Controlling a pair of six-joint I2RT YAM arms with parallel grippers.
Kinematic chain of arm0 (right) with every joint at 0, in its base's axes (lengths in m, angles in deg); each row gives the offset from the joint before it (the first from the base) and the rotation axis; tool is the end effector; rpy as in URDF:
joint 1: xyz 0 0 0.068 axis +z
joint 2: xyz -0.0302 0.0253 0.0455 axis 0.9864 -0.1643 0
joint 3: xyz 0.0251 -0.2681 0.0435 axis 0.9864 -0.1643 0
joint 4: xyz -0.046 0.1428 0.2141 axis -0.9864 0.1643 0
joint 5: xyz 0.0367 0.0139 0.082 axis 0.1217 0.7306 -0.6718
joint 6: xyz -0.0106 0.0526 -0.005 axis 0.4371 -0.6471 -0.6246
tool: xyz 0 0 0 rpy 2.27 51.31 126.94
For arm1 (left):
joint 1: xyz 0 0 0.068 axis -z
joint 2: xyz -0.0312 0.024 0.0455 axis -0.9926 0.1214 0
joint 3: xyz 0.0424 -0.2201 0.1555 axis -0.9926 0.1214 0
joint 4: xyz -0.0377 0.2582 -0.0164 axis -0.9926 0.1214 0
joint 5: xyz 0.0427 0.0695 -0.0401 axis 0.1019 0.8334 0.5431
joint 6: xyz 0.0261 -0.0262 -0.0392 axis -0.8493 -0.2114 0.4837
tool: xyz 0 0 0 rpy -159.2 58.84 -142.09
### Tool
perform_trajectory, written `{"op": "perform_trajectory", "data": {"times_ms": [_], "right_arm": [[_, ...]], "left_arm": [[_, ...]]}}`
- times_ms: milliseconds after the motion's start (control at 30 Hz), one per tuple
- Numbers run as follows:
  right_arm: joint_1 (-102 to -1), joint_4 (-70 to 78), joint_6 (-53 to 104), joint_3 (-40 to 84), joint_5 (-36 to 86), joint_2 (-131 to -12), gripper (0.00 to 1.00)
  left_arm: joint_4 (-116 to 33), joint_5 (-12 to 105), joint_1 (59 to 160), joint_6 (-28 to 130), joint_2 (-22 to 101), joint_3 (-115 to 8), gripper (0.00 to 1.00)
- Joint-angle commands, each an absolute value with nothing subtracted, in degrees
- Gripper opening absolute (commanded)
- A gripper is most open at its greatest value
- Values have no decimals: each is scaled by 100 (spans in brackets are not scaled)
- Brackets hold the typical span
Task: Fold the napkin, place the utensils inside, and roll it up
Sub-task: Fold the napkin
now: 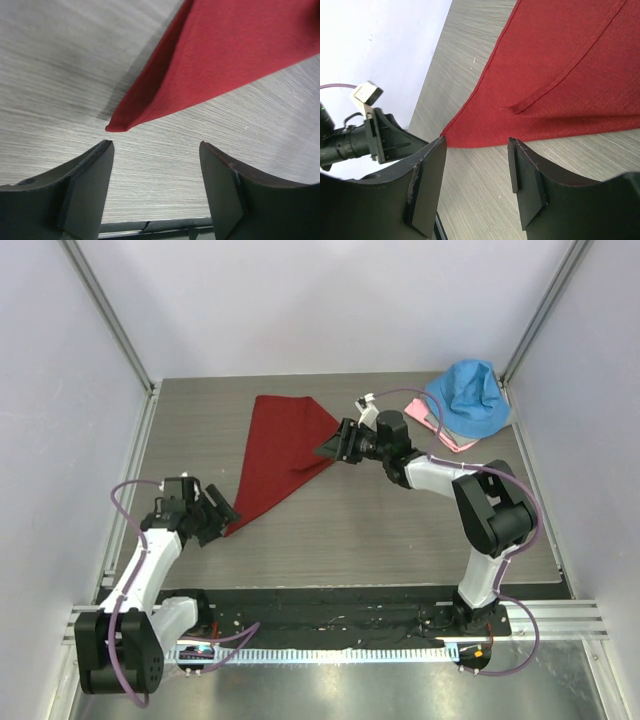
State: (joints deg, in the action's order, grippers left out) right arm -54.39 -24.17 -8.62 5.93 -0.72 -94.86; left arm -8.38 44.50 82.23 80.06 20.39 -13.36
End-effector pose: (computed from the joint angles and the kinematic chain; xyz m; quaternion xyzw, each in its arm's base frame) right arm 0.3515 0.1944 0.2096 -0.0686 0.7857 0.5071 0.3476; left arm 0.1835 -0.0039 0.1964 -0.3111 0.8999 -0.1806 0.2466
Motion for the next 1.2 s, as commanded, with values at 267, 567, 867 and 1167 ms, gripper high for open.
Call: {"op": "perform_trajectory", "data": {"times_ms": [267, 567, 867, 1167], "right_arm": [[-5479, -2729, -700, 410, -115, -9026, 60], [-5515, -2870, -796, 313, -229, -9132, 60], [-5576, -3169, -1016, 322, -432, -9325, 60], [-5602, -3222, -1069, 279, -484, -9316, 60]], "left_arm": [[-1420, 4884, 8241, 8821, 2088, -823, 60], [-1772, 5350, 8241, 9366, 1762, -418, 59], [-2176, 5570, 8232, 9648, 1674, -154, 52], [-2229, 5342, 8232, 9648, 1911, -31, 46]]}}
